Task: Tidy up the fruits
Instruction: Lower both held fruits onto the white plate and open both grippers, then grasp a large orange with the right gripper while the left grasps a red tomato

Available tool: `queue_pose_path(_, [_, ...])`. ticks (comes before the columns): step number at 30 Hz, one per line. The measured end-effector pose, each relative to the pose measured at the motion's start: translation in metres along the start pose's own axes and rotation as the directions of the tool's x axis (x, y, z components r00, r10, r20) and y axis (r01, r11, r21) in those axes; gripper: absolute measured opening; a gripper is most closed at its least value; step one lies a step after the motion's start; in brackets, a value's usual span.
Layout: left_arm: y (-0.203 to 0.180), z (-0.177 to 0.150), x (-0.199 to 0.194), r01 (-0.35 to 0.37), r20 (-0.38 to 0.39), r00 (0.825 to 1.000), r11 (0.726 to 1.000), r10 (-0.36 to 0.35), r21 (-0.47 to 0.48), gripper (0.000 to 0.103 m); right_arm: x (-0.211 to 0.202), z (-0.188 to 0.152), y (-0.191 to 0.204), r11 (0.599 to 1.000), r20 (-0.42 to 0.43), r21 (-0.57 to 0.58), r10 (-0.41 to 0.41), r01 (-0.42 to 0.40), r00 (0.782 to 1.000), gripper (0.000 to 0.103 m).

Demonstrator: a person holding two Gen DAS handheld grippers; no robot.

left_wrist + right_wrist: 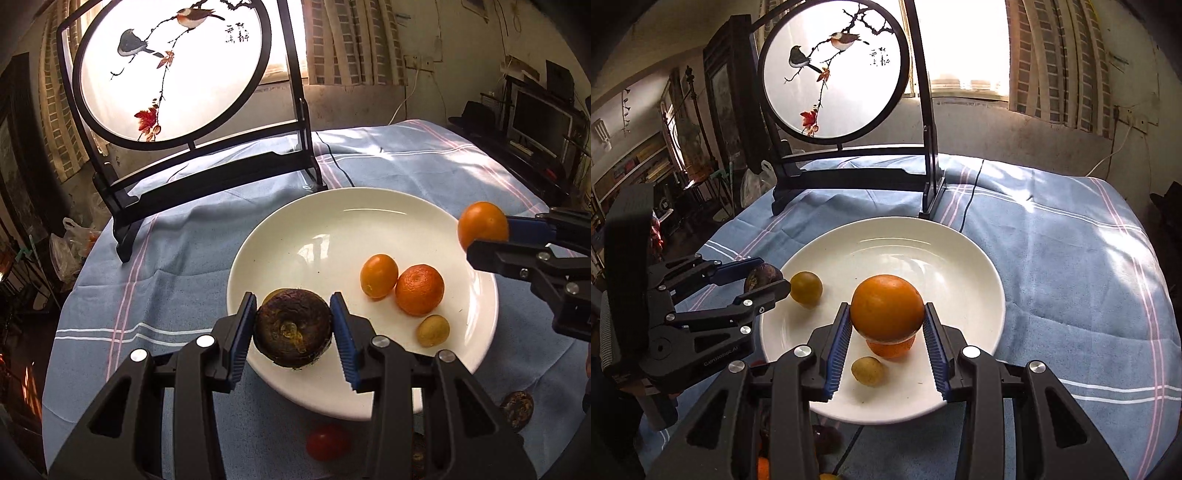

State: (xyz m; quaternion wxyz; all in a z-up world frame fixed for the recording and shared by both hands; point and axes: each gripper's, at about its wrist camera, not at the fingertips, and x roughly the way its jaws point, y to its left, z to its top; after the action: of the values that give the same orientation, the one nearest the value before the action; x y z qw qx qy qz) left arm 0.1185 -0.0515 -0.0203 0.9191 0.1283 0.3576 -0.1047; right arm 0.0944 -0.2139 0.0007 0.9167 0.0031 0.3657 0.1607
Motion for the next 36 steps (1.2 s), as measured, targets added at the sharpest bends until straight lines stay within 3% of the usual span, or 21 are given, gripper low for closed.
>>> queue_pose_path(9, [-0.005,-0.002,0.028,-0.002,-0.071,0.997,1.0,0.003,0.017,0.041,0.036,0.004,-0.003,0.999,-0.051,-0.01,-0.036,0.036,0.998,0.04])
queue_pose_path(10, [-0.005,-0.002,0.03,0.0,-0.072,0.997,1.0,0.001,0.016,0.042,0.038,0.004,-0.003,0.999,-0.054,-0.014,-0.043,0.043,0.998,0.04])
queue_pose_path(11, [-0.005,-0.001,0.031,-0.006,-0.068,0.998,1.0,0.007,0.011,0.051,0.038,0.005,-0.002,0.999,-0.048,-0.017,-0.051,0.051,0.998,0.041])
queue_pose_path(13, [-0.002,0.001,0.028,-0.015,-0.05,0.999,1.0,0.014,-0.008,0.061,0.034,0.006,-0.001,0.998,-0.026,-0.018,-0.056,0.056,0.998,0.047])
queue_pose_path(19, [0.008,-0.001,0.001,0.001,-0.017,1.0,0.999,-0.001,-0.034,0.061,-0.011,0.002,-0.003,1.0,0.029,0.014,0.0,0.0,1.0,0.048])
queue_pose_path(24, [0.011,-0.018,-0.037,0.007,0.021,1.0,1.0,-0.007,-0.007,0.066,-0.064,-0.031,0.004,0.999,0.036,-0.02,0.045,-0.045,0.998,0.054])
queue_pose_path(28, [0.01,-0.038,-0.063,0.013,0.032,0.999,1.0,-0.014,0.027,0.07,-0.094,-0.075,0.022,0.994,-0.007,-0.089,0.066,-0.067,0.998,0.056])
queue_pose_path(32, [0.013,-0.052,-0.076,0.009,0.02,1.0,1.0,-0.01,0.017,0.072,-0.099,-0.112,0.053,0.98,-0.062,-0.18,0.075,-0.085,0.995,0.056])
queue_pose_path(36, [0.023,-0.058,-0.083,0.008,0.003,1.0,1.0,-0.008,-0.022,0.072,-0.088,-0.124,0.096,0.947,-0.088,-0.303,0.086,-0.109,0.992,0.056])
